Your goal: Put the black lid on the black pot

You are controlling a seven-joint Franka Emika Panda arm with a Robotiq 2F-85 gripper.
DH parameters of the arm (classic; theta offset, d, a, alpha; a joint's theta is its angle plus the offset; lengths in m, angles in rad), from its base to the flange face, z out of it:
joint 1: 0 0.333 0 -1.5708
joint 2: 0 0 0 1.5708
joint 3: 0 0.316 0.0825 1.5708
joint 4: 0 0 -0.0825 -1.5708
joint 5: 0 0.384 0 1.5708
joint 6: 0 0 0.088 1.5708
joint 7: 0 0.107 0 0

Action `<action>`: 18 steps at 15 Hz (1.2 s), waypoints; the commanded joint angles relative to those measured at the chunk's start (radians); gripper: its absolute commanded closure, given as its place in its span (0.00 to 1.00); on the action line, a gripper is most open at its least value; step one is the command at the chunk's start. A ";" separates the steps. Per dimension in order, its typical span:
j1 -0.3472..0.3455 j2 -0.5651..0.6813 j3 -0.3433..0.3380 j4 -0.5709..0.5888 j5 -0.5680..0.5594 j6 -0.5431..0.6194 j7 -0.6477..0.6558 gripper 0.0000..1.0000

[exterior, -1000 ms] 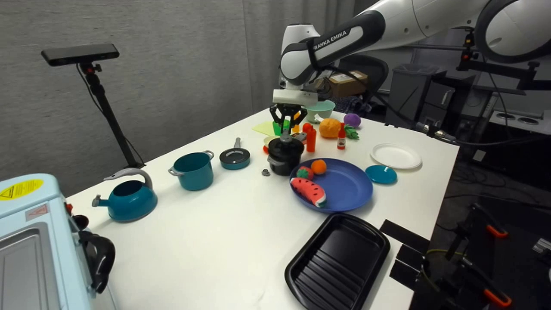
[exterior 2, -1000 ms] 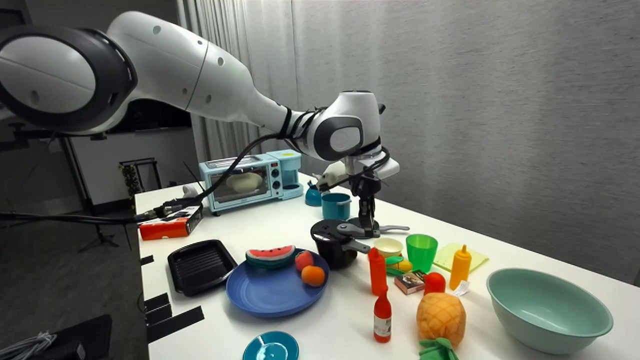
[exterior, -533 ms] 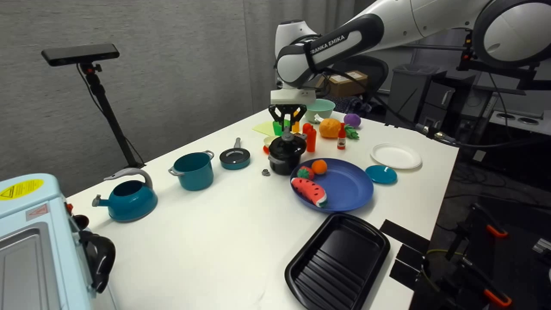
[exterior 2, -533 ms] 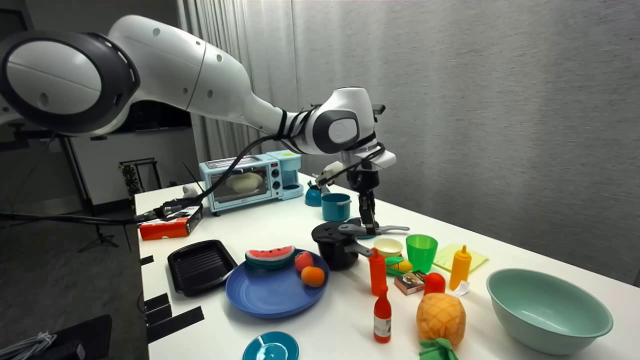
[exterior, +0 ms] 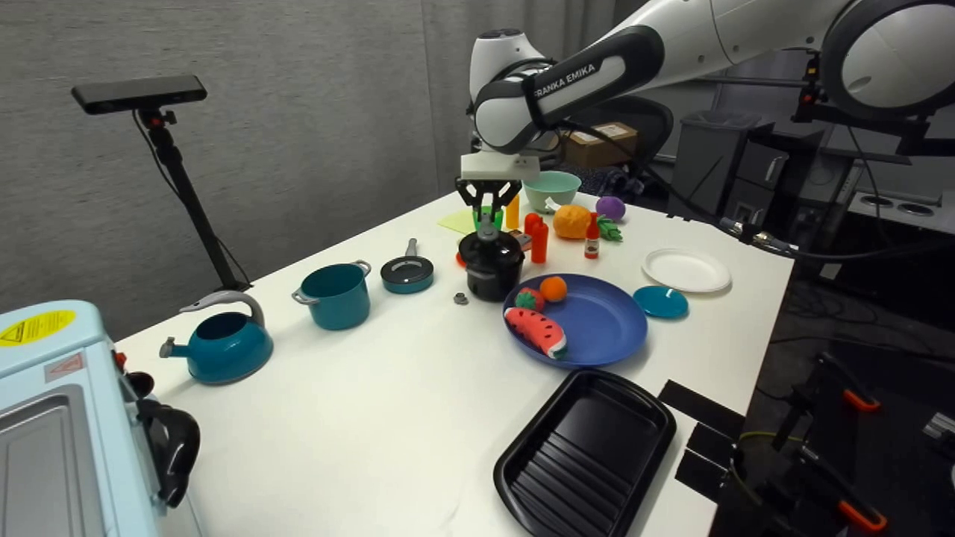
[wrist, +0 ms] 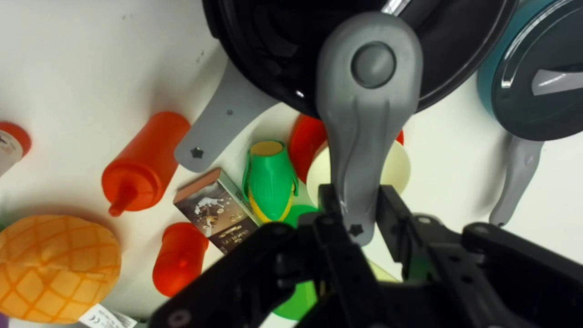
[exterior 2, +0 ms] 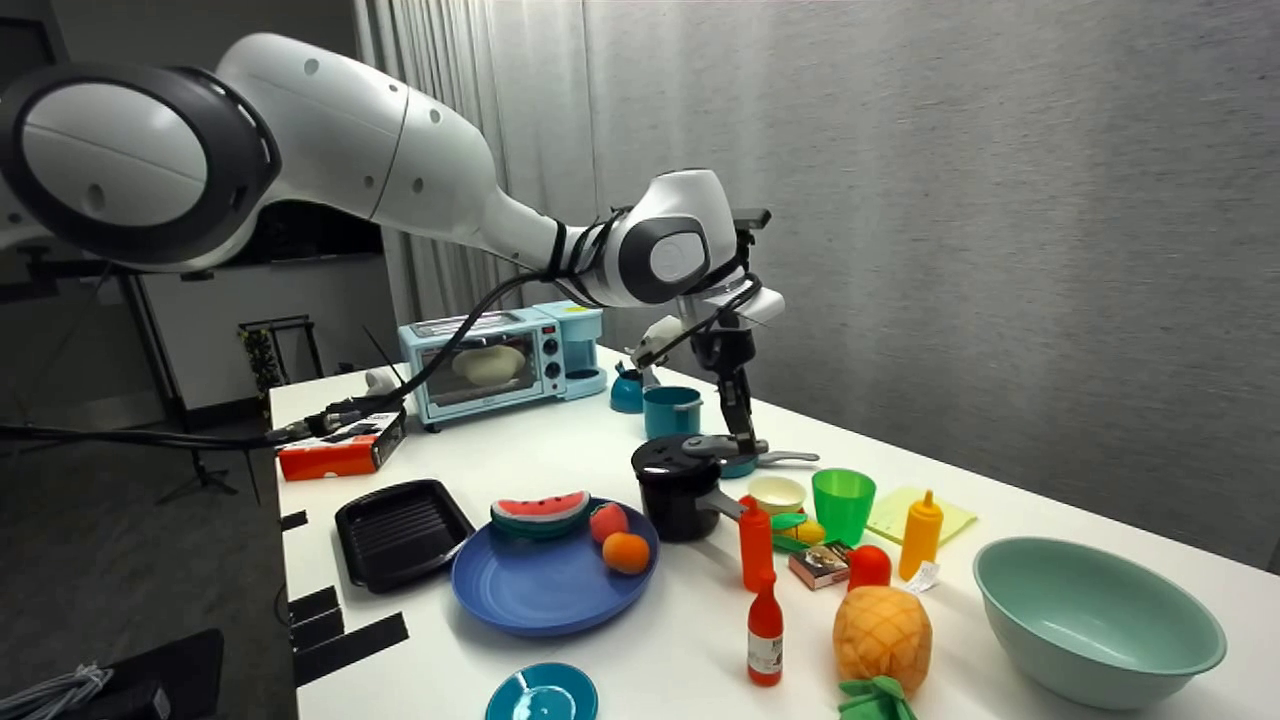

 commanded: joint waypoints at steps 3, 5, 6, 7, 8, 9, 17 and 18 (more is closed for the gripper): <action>-0.007 -0.006 -0.002 -0.031 0.009 0.061 0.009 0.93; -0.017 -0.002 0.004 -0.049 0.028 0.078 0.015 0.93; -0.026 -0.001 0.011 -0.060 0.047 0.076 0.021 0.93; -0.031 -0.002 0.013 -0.072 0.059 0.078 0.022 0.93; -0.033 -0.002 0.011 -0.084 0.066 0.079 0.026 0.93; -0.036 -0.003 0.010 -0.094 0.073 0.083 0.031 0.93; -0.010 -0.042 0.002 -0.063 0.041 0.023 -0.022 0.25; 0.001 -0.053 0.000 -0.048 0.023 -0.006 -0.036 0.18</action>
